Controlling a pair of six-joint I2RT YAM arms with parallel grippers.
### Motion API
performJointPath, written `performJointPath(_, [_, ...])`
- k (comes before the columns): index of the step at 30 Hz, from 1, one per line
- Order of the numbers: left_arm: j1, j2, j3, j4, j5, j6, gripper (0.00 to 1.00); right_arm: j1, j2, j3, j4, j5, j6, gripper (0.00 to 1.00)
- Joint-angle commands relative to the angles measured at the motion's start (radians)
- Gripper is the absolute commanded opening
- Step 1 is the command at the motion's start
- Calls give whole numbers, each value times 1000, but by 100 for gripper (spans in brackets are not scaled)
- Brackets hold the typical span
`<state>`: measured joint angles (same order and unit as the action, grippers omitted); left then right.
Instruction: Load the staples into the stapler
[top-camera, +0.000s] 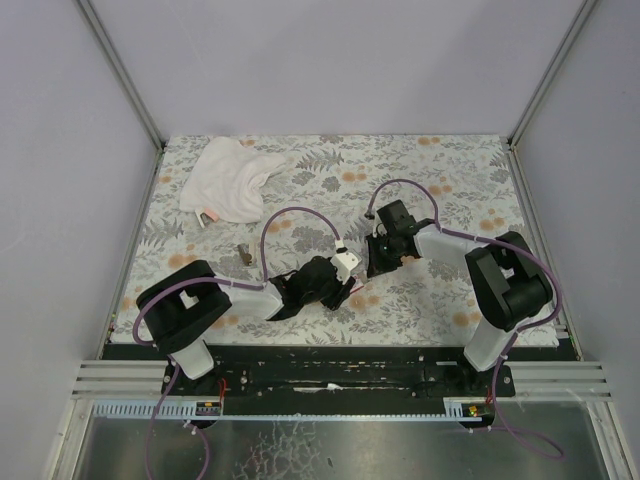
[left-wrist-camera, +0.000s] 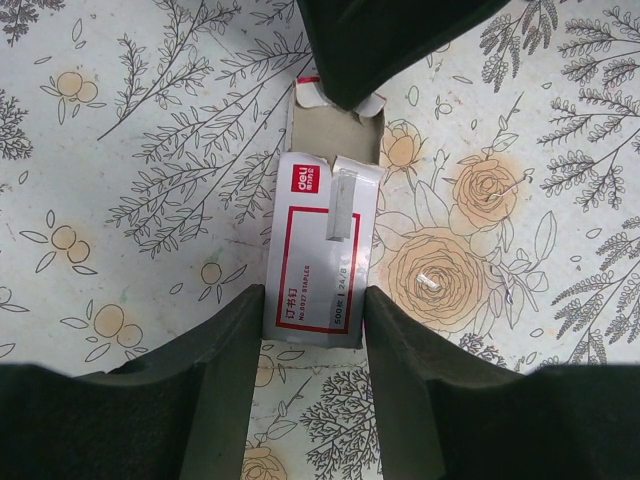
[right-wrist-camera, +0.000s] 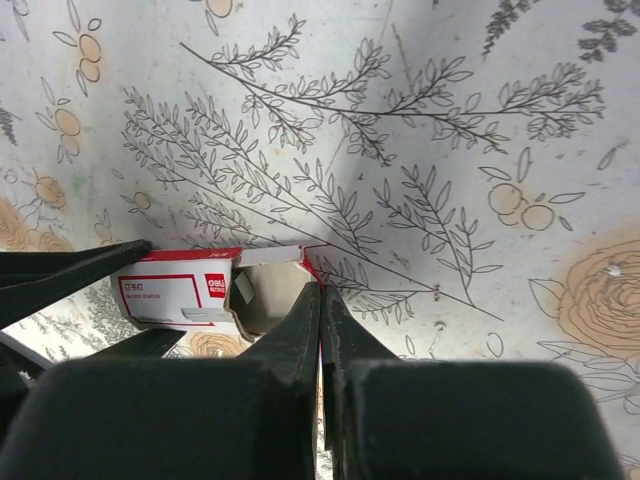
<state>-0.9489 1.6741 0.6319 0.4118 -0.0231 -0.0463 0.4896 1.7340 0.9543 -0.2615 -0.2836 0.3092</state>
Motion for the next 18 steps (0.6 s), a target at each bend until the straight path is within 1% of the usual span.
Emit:
performJointPath(1, [-8,22,1,-10,-26,21,42,-6,-51,6,-22,93,-21,0])
performJointPath(7, [-9,20,2,-11,-33,20,42,-13,-66,10,-42,153,-23,0])
performJointPath(18, [-9,17,-1,-10,-46,21,42,-37,-67,9,-66,202,-34,0])
